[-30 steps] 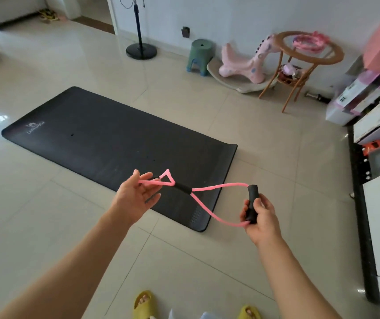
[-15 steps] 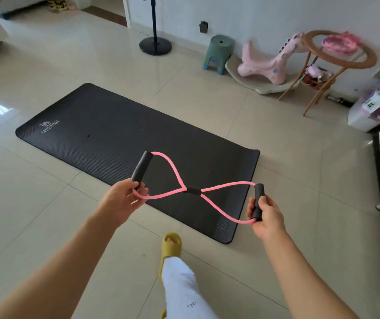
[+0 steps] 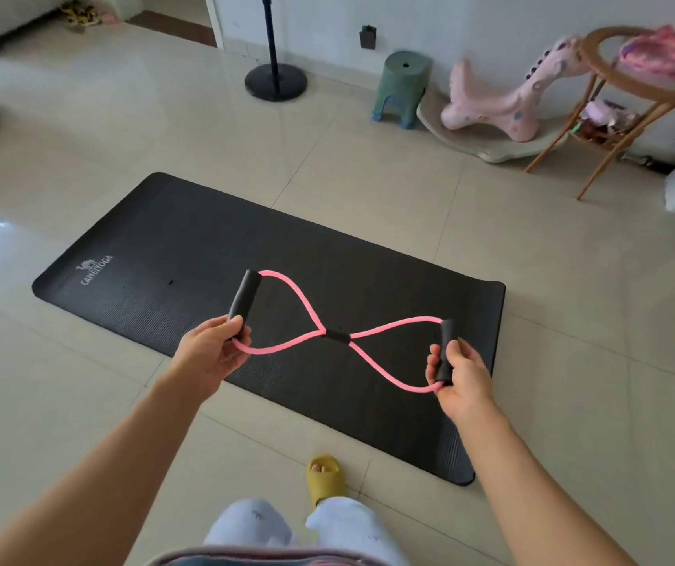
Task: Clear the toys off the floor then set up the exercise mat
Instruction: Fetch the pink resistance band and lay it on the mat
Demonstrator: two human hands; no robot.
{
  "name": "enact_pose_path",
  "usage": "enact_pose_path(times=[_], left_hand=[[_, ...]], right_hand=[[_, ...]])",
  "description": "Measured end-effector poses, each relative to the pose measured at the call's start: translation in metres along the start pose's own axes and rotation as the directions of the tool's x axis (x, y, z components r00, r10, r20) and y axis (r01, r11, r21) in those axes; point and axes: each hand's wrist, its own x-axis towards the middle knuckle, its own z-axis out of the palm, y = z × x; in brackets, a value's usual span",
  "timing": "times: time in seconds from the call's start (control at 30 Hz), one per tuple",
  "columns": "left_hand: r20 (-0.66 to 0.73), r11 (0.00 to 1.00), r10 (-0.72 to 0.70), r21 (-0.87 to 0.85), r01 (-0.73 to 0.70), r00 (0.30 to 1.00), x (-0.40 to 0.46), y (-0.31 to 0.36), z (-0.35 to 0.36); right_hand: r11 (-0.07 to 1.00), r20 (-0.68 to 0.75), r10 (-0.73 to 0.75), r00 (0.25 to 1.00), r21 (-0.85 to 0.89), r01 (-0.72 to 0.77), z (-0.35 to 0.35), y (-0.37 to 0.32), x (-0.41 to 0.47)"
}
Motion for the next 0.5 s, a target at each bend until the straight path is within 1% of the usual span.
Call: enact_pose_path(times=[0.1, 0.23, 0.33, 0.4, 0.5], left_hand=[[0.017, 1.0, -0.008, 0.011, 0.007, 1.0, 0.028, 0.03, -0.006], [0.024, 0.999, -0.037, 0.028, 0.037, 0.999, 0.074, 0.063, -0.011], [0.054, 0.994, -0.069, 0.09, 0.064, 0.996, 0.113, 0.093, -0.014], [0.082, 0.985, -0.091, 0.152, 0.078, 0.992, 0.139, 0.114, -0.017], [0.122, 0.972, -0.094, 0.228, 0.065, 0.988, 0.175, 0.142, -0.026]], right_hand=[[1.0, -0.008, -0.02, 1.0, -0.024, 0.019, 0.034, -0.004, 0.004], [0.999, -0.053, -0.046, 0.998, -0.006, 0.045, 0.073, -0.001, 0.012], [0.997, -0.114, -0.071, 0.991, 0.024, 0.074, 0.109, 0.008, 0.021], [0.996, -0.157, -0.084, 0.984, 0.002, 0.086, 0.135, 0.016, 0.026], [0.996, -0.188, -0.089, 0.978, -0.004, 0.09, 0.172, 0.032, 0.035]])
